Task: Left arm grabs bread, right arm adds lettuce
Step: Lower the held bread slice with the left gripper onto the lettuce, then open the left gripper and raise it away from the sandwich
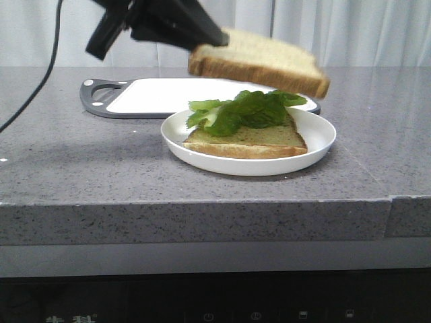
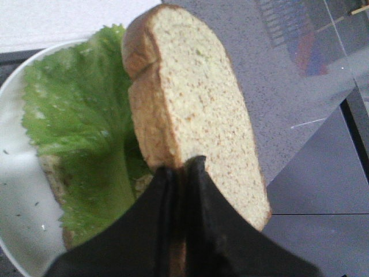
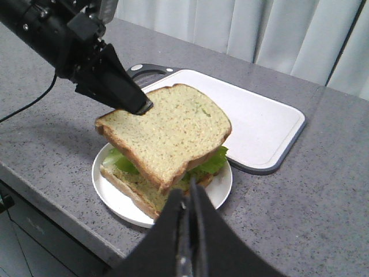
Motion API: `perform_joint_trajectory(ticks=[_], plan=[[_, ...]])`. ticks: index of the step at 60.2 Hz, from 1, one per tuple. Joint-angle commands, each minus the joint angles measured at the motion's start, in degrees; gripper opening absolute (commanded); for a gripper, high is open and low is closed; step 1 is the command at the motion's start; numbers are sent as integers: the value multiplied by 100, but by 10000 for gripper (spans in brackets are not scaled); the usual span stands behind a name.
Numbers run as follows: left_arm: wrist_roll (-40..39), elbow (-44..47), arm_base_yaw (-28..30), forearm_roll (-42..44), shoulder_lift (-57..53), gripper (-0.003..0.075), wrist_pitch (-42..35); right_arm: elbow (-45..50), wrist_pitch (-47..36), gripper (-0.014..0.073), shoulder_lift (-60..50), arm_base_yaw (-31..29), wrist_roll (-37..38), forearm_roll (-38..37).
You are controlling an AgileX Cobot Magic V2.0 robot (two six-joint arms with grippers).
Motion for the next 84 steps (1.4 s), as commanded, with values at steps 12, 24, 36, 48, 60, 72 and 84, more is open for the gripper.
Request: perform_joint_trajectory(ticks=[12,24,36,48,60,72,84], plan=[[46,-207,49,-297,22,-20,42,-150,-406,-62,22,-8,-48,-9],[73,-207,49,-252,55,139,32,-150,-406,-62,22,-8,-48,-9],[73,-207,49,-236,-42,354,45,-150,-406,-62,22,-8,-48,-9],[73,-207,231,163,-547,350,52,-151,-459,-62,22,-8,-48,-9],[73,-134,600,452,-1233,69,-121,-151,-432,-62,33,-8,-7,165],[73,388,737,1420,-2227,-21,-1078,-151,-617,-62,33,-39,419,307],[73,2083,737,2217,-4118,-21,-2634,39,-731,-62,-290,-170,419,307]])
